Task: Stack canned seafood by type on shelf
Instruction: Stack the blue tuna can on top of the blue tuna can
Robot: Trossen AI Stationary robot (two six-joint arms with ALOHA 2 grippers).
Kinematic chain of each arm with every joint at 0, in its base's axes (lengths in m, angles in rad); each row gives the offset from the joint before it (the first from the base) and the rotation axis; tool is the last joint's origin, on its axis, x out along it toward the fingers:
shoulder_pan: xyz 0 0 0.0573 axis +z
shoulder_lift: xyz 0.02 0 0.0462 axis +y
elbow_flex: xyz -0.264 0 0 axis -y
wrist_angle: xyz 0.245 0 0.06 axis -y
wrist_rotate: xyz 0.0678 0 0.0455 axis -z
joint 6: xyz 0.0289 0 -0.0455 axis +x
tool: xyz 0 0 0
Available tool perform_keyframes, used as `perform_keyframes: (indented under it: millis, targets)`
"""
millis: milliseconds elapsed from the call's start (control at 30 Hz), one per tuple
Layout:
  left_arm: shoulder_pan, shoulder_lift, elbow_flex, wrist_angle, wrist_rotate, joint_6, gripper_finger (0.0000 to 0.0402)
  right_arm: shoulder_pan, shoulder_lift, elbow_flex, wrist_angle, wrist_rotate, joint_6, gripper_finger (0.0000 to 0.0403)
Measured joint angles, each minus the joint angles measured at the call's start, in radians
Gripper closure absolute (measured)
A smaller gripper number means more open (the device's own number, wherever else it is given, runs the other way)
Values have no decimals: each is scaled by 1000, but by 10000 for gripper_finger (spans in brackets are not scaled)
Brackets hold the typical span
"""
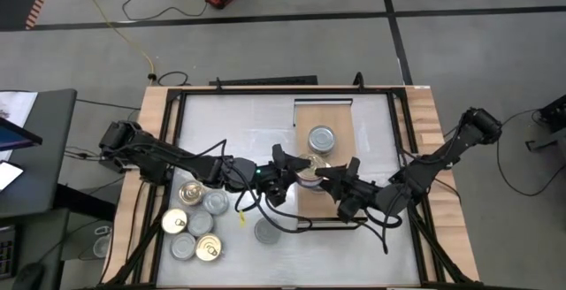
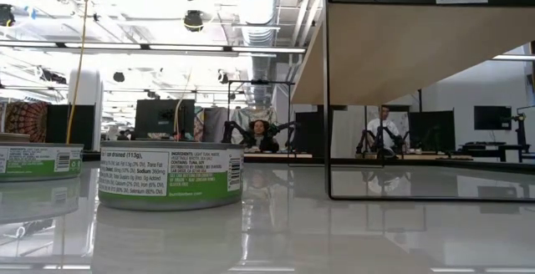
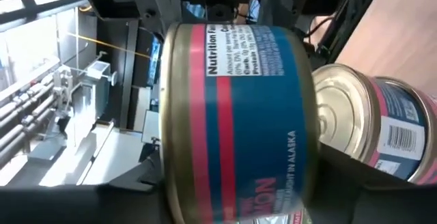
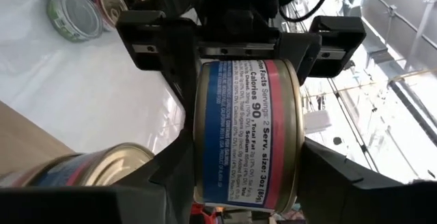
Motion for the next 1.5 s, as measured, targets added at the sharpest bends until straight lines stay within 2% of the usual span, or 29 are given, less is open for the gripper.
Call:
perform_keyframes:
  millis: [133,300,433,533,600,733,933,1233,1500]
  targets:
    - [0,0,0,-8,-31,-9,128,5,-1,0,0,26,-4,178]
    - [-17,1,0,-19,-124,-42,79,51,-2,0,-7,97,-2,180]
    - [-30,-2,0,-30,-199,-114,68,115,-4,0,-39,169,37,176]
    - [-31,-4,0,-45,-204,-215,68,150,-4,0,-103,180,110,176]
    - [-31,-5,0,-75,-185,-296,68,159,-4,0,-162,180,186,176]
    - [-28,-5,0,-149,-66,-445,68,153,-3,0,-281,181,322,176]
    - [-28,-5,0,-183,30,-523,68,110,-3,0,-324,180,371,175]
    - [-27,-5,-1,-185,54,-544,68,65,-3,0,-342,168,378,170]
    - [-27,-5,-1,-184,52,-542,68,65,-3,0,-348,119,453,126]
